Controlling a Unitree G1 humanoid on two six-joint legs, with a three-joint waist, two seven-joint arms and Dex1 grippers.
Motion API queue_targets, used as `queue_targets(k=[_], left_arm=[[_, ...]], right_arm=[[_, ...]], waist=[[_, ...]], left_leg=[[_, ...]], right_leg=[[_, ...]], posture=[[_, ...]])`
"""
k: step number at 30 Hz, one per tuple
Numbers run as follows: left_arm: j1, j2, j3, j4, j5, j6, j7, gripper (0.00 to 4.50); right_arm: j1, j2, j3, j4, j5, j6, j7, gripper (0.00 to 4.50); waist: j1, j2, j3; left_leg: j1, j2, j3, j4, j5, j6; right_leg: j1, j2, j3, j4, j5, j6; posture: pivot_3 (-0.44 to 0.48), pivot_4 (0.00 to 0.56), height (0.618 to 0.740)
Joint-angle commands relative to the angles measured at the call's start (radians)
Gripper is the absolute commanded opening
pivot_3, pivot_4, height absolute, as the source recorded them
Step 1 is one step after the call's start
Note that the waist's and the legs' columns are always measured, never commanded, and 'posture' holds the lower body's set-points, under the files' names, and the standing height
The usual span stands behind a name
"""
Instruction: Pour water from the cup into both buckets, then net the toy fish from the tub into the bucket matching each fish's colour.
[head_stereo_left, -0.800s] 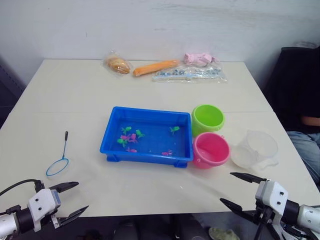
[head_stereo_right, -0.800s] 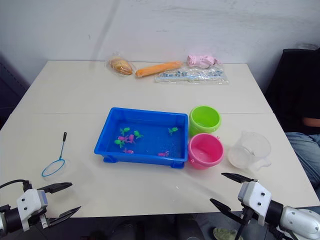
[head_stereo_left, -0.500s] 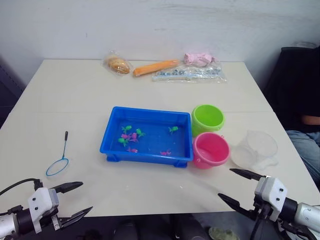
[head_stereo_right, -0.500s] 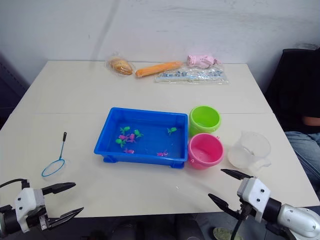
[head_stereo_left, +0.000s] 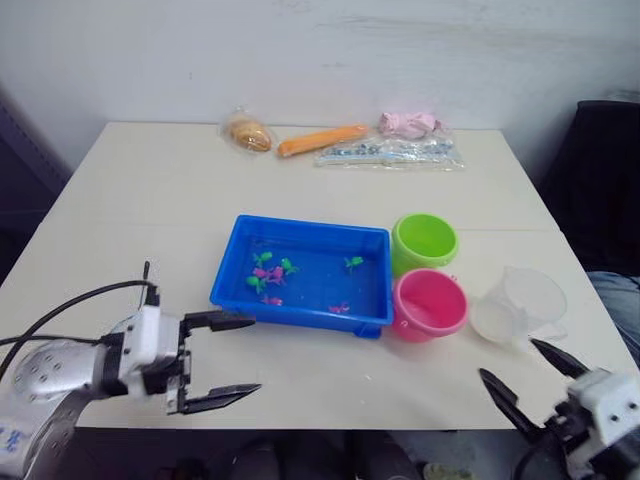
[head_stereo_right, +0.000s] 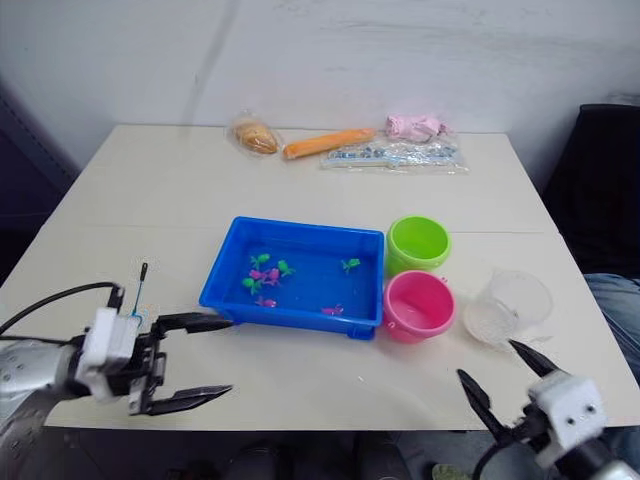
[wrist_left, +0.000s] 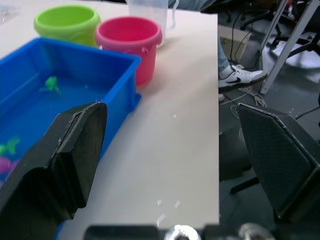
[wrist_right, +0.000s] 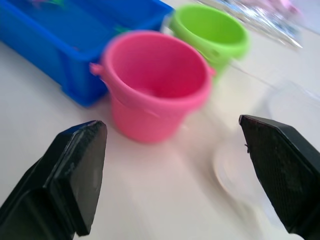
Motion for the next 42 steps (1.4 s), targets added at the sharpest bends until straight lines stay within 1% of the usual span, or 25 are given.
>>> queue_targets(k=[1, 4, 6, 8, 10, 14, 16, 17, 19, 20, 22, 24, 32, 37, 42], left_arm=[[-0.06, -0.015, -0.049, 0.045, 0.002, 0.003, -0.033, 4.48], [-0.127, -0.036, -0.084, 0.082, 0.011, 0.006, -0.036, 4.48], [-0.149, -0.054, -0.094, 0.081, 0.007, 0.017, -0.022, 4.48], [-0.154, -0.069, -0.11, 0.071, 0.01, 0.027, -0.011, 4.48], [-0.145, -0.075, -0.116, 0.06, 0.017, 0.028, -0.007, 4.48], [-0.133, -0.075, -0.097, 0.047, 0.021, 0.035, 0.009, 4.48], [-0.136, -0.071, -0.092, 0.042, 0.021, 0.039, 0.013, 4.48], [-0.14, -0.071, -0.091, 0.041, 0.024, 0.039, 0.017, 4.48], [-0.144, -0.072, -0.084, 0.035, 0.026, 0.035, 0.021, 4.48], [-0.147, -0.072, -0.083, 0.031, 0.023, 0.039, 0.026, 4.48], [-0.147, -0.073, -0.082, 0.026, 0.022, 0.042, 0.032, 4.48], [-0.142, -0.074, -0.083, 0.025, 0.023, 0.042, 0.033, 4.48], [-0.146, -0.086, -0.091, 0.029, 0.032, 0.036, 0.05, 4.48], [-0.156, -0.091, -0.1, 0.025, 0.032, 0.039, 0.056, 4.48], [-0.17, -0.087, -0.105, 0.03, 0.03, 0.046, 0.05, 4.48]], right_arm=[[0.049, 0.088, -0.059, -0.025, 0.02, -0.003, -0.095, 4.5], [0.047, 0.18, -0.088, 0.02, 0.048, 0.023, -0.195, 4.5], [0.023, 0.203, -0.101, 0.055, 0.082, 0.046, -0.23, 4.5], [-0.029, 0.2, -0.104, 0.102, 0.131, 0.083, -0.255, 4.5], [-0.086, 0.19, -0.113, 0.14, 0.149, 0.112, -0.291, 4.5], [-0.229, 0.146, -0.15, 0.249, 0.128, 0.135, -0.38, 4.5], [-0.272, 0.127, -0.157, 0.291, 0.118, 0.14, -0.399, 4.5], [-0.29, 0.119, -0.158, 0.308, 0.116, 0.142, -0.404, 4.5], [-0.323, 0.1, -0.16, 0.34, 0.119, 0.143, -0.407, 4.5], [-0.353, 0.087, -0.164, 0.363, 0.125, 0.149, -0.414, 4.5], [-0.394, 0.071, -0.169, 0.396, 0.138, 0.158, -0.42, 4.5], [-0.405, 0.062, -0.159, 0.406, 0.138, 0.16, -0.406, 4.5], [-0.387, 0.058, -0.096, 0.386, 0.135, 0.231, -0.377, 4.5], [-0.414, 0.049, -0.082, 0.413, 0.117, 0.228, -0.378, 4.5], [-0.419, 0.05, -0.065, 0.404, 0.152, 0.256, -0.332, 4.5]], waist=[[-0.006, 0.001, 0.0], [-0.016, 0.0, 0.0], [-0.02, 0.0, 0.0], [-0.025, 0.0, 0.0], [-0.03, 0.001, 0.0], [-0.027, 0.001, 0.0], [-0.026, 0.001, 0.0], [-0.023, 0.001, 0.0], [-0.021, 0.002, 0.001], [-0.023, 0.002, 0.001], [-0.024, 0.003, 0.001], [-0.025, 0.004, 0.0], [-0.026, 0.004, 0.001], [-0.027, 0.005, 0.001], [-0.026, 0.005, 0.001]], left_leg=[[0.001, 0.001, 0.0, 0.0, 0.0, -0.001], [0.002, 0.003, 0.0, -0.001, -0.001, -0.002], [0.002, 0.006, 0.0, -0.001, -0.002, -0.002], [0.003, 0.007, 0.0, -0.001, -0.002, -0.003], [0.002, 0.007, 0.003, -0.002, -0.003, -0.002], [0.005, 0.007, 0.004, -0.002, -0.002, -0.002], [0.005, 0.006, 0.004, -0.002, -0.002, -0.002], [0.005, 0.006, 0.004, -0.002, -0.002, -0.002], [0.005, 0.006, 0.003, -0.002, -0.002, -0.002], [0.005, 0.005, 0.003, -0.002, -0.002, -0.003], [0.005, 0.006, 0.003, -0.002, -0.003, -0.003], [0.005, 0.006, 0.003, -0.002, -0.003, -0.003], [0.005, 0.008, 0.003, -0.003, -0.003, -0.004], [0.005, 0.008, 0.004, -0.003, -0.003, -0.004], [0.005, 0.008, 0.004, -0.004, -0.003, -0.004]], right_leg=[[0.0, 0.001, 0.001, 0.0, 0.0, 0.0], [0.0, 0.003, 0.003, 0.0, 0.0, -0.001], [0.0, 0.003, 0.004, 0.0, -0.002, -0.004], [0.0, 0.002, 0.007, 0.0, -0.004, -0.007], [0.0, 0.003, 0.012, 0.0, -0.004, -0.008], [-0.002, 0.002, 0.014, -0.001, -0.004, -0.007], [-0.002, 0.002, 0.015, -0.001, -0.004, -0.007], [-0.002, 0.003, 0.015, -0.001, -0.003, -0.006], [-0.002, 0.004, 0.015, -0.001, 0.002, 0.004], [-0.002, 0.009, 0.015, -0.001, 0.003, 0.005], [-0.002, 0.01, 0.017, -0.002, 0.003, 0.006], [-0.002, 0.01, 0.018, -0.002, 0.003, 0.006], [-0.002, 0.012, 0.02, -0.002, 0.003, 0.006], [-0.002, 0.012, 0.019, -0.002, 0.003, 0.006], [-0.002, 0.012, 0.019, -0.003, 0.003, 0.006]], posture=[[0.0, 0.15, 0.74], [0.0, 0.15, 0.74], [0.0, 0.15, 0.74], [0.0, 0.15, 0.74], [0.0, 0.15, 0.74], [0.0, 0.15, 0.74], [0.0, 0.15, 0.74], [0.0, 0.15, 0.74], [0.0, 0.15, 0.74], [0.0, 0.15, 0.74], [0.0, 0.15, 0.74], [0.0, 0.15, 0.74], [0.0, 0.15, 0.74], [0.0, 0.15, 0.74], [0.0, 0.15, 0.74]])
